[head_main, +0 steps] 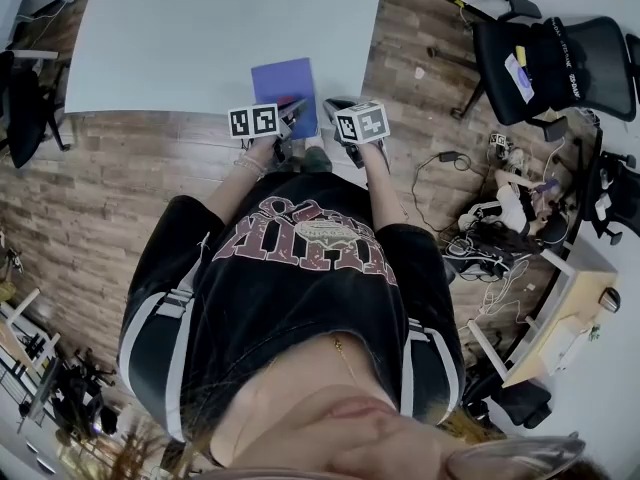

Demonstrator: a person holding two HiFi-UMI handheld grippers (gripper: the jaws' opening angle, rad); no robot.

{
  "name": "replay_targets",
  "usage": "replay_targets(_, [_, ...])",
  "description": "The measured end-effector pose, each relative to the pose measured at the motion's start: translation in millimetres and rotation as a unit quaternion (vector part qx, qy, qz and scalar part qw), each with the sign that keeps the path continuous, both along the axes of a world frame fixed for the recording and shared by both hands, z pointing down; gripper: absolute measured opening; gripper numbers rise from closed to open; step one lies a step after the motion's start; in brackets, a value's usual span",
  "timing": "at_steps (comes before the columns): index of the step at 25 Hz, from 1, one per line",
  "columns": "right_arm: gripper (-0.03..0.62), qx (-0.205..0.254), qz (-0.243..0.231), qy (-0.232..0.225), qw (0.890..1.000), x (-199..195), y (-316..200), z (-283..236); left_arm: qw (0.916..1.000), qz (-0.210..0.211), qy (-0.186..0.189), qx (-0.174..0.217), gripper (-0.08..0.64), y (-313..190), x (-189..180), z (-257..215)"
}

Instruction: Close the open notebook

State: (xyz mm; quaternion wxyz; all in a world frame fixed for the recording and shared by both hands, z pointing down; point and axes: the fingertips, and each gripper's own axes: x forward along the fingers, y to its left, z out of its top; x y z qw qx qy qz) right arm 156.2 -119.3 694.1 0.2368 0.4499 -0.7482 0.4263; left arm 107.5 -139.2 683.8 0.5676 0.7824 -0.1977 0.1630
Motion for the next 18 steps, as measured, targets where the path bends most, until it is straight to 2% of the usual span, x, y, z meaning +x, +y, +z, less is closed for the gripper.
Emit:
replay_targets(3, [0.02, 0.002, -0.012, -0.001, 1.0, -3, -3, -1, 0.9991, 0.015, -0.018, 0.034, 0.048, 1, -1, -5])
replay_targets(10, [0.02, 0.015, -0.05, -0.007, 0.999, -27, -10, -9, 0.9969, -0.006, -0.03, 0.073, 0.048, -2, -14, -21])
replay_targets(14, [0.019, 0.036, -0.074, -0.014, 0.997, -42, -18, -20, 0.994, -0.024, -0.039, 0.099, 0.048, -10, -28, -34])
replay_targets(18, [0.018, 0.074, -0.089, -0.008, 0.993, -50, -30, -45, 0.9899, -0.043, -0.033, 0.131, 0.048, -20, -36, -59])
